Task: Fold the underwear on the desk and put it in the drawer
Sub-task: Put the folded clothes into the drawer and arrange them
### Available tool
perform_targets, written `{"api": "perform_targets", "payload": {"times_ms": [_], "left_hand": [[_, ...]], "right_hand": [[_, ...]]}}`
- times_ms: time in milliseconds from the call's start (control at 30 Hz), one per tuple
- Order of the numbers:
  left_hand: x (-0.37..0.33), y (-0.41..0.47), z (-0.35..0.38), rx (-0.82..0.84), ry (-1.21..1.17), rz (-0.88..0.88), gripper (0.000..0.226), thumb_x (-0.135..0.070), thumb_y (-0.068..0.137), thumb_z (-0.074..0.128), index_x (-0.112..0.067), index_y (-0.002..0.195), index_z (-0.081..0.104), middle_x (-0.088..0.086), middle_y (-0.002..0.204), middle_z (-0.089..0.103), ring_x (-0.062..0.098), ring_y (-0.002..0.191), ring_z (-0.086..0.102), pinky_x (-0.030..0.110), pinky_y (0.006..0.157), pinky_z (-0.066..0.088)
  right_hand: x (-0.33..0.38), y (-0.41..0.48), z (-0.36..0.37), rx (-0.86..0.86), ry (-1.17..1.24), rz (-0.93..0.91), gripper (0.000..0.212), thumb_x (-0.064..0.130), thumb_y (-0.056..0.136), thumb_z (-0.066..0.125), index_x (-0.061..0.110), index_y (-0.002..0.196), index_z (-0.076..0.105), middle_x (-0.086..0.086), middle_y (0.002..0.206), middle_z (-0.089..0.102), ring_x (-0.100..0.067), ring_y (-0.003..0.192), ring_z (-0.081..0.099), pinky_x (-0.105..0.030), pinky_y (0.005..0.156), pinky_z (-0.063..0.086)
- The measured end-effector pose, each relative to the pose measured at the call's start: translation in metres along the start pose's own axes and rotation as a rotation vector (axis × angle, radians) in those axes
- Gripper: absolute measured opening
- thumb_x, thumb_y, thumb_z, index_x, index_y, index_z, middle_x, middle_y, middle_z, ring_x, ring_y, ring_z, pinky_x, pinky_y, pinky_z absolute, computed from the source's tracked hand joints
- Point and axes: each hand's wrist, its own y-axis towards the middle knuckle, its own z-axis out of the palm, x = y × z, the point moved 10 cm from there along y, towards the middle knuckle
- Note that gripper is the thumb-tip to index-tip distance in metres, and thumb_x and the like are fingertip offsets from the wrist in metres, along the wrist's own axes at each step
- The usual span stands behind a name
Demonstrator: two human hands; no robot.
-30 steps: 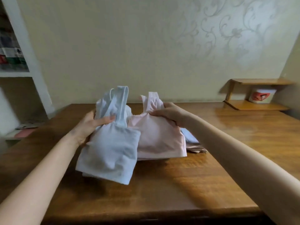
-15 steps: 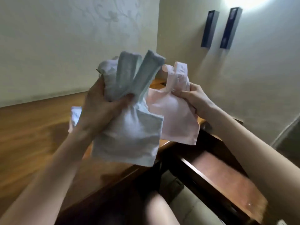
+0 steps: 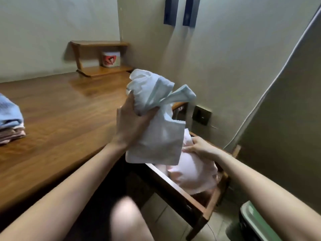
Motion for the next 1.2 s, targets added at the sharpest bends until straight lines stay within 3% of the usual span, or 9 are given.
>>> {"api": "perform_targets", "payload": {"times_ms": [167, 300, 367, 433, 533, 600, 767, 967, 1200], "left_hand": [[0.025, -0.013, 0.004, -0.209, -0.031, -0.096, 0.047, -0.041, 0.072, 0.076, -0.018, 0.107, 0.056, -0.011, 0.072, 0.062, 0.022, 0.075, 0.063, 0.035, 0.066, 0.052], [0.043, -0.018, 0.026, -0.205, -0.109, -0.171, 0.051, -0.04, 0.07, 0.076, -0.018, 0.112, 0.056, -0.007, 0.087, 0.068, 0.013, 0.08, 0.064, 0.031, 0.072, 0.053], [0.054, -0.021, 0.043, -0.161, -0.144, -0.198, 0.05, -0.039, 0.068, 0.077, -0.018, 0.109, 0.057, -0.008, 0.089, 0.068, 0.008, 0.081, 0.065, 0.03, 0.073, 0.053], [0.066, -0.026, 0.06, -0.156, -0.162, -0.233, 0.053, -0.04, 0.067, 0.077, -0.017, 0.111, 0.058, -0.002, 0.099, 0.07, 0.014, 0.091, 0.066, 0.034, 0.079, 0.054], [0.083, -0.038, 0.087, -0.16, -0.126, -0.322, 0.057, -0.038, 0.07, 0.079, -0.016, 0.117, 0.055, 0.004, 0.105, 0.071, 0.024, 0.1, 0.065, 0.037, 0.084, 0.052], [0.093, -0.047, 0.109, -0.129, -0.209, -0.397, 0.057, -0.036, 0.069, 0.08, -0.019, 0.116, 0.055, -0.003, 0.102, 0.071, 0.019, 0.101, 0.066, 0.033, 0.085, 0.052], [0.098, -0.051, 0.174, 0.175, -0.57, -0.512, 0.069, -0.037, 0.064, 0.079, -0.015, 0.124, 0.051, 0.0, 0.11, 0.068, 0.015, 0.104, 0.065, 0.026, 0.084, 0.055], [0.128, -0.08, 0.232, 0.411, -0.913, -0.971, 0.055, -0.031, 0.072, 0.074, -0.004, 0.118, 0.061, 0.018, 0.115, 0.067, 0.031, 0.104, 0.065, 0.047, 0.097, 0.049], [0.141, -0.158, 0.28, 0.545, -0.914, -1.273, 0.032, -0.016, 0.086, 0.058, -0.002, 0.115, 0.057, 0.013, 0.095, 0.069, 0.025, 0.086, 0.067, 0.037, 0.079, 0.057]], "right_hand": [[-0.035, 0.017, 0.05, 0.313, -0.323, 0.137, 0.029, 0.014, 0.082, 0.071, 0.019, 0.061, 0.051, 0.013, 0.057, 0.053, -0.002, 0.059, 0.045, -0.013, 0.052, 0.04], [-0.045, 0.017, 0.068, 0.402, -0.403, 0.079, 0.021, 0.015, 0.081, 0.072, 0.025, 0.079, 0.053, 0.007, 0.085, 0.055, -0.009, 0.078, 0.052, -0.006, 0.066, 0.043], [-0.023, 0.028, 0.039, 0.144, -0.151, -0.016, 0.018, 0.011, 0.086, 0.064, 0.028, 0.087, 0.06, 0.001, 0.1, 0.06, -0.024, 0.1, 0.058, -0.032, 0.093, 0.049], [-0.009, 0.026, -0.01, -0.063, 0.358, 0.011, 0.02, 0.027, 0.094, 0.055, 0.027, 0.08, 0.07, 0.002, 0.088, 0.069, -0.028, 0.091, 0.062, -0.042, 0.081, 0.053], [0.021, 0.011, -0.035, 0.246, 0.614, -0.069, 0.073, 0.073, 0.079, 0.037, 0.02, 0.122, 0.062, -0.007, 0.118, 0.068, -0.026, 0.109, 0.063, -0.035, 0.082, 0.054], [0.033, -0.005, -0.032, 0.393, 0.446, -0.149, 0.085, 0.068, 0.065, 0.066, 0.022, 0.135, 0.05, -0.01, 0.131, 0.059, -0.025, 0.119, 0.058, -0.037, 0.094, 0.051], [0.012, 0.006, -0.053, 0.173, 0.412, -0.059, 0.036, 0.001, 0.067, 0.078, 0.01, 0.1, 0.066, -0.014, 0.09, 0.069, -0.021, 0.076, 0.067, -0.028, 0.069, 0.056], [0.008, 0.013, -0.12, 0.075, 0.632, -0.152, 0.038, 0.027, 0.043, 0.092, 0.017, 0.073, 0.07, -0.001, 0.072, 0.071, -0.013, 0.063, 0.067, -0.022, 0.058, 0.055], [0.021, 0.025, -0.164, -0.06, 0.782, -0.295, 0.041, 0.04, 0.042, 0.091, 0.022, 0.072, 0.071, 0.004, 0.072, 0.072, -0.006, 0.062, 0.066, -0.019, 0.057, 0.053]]}}
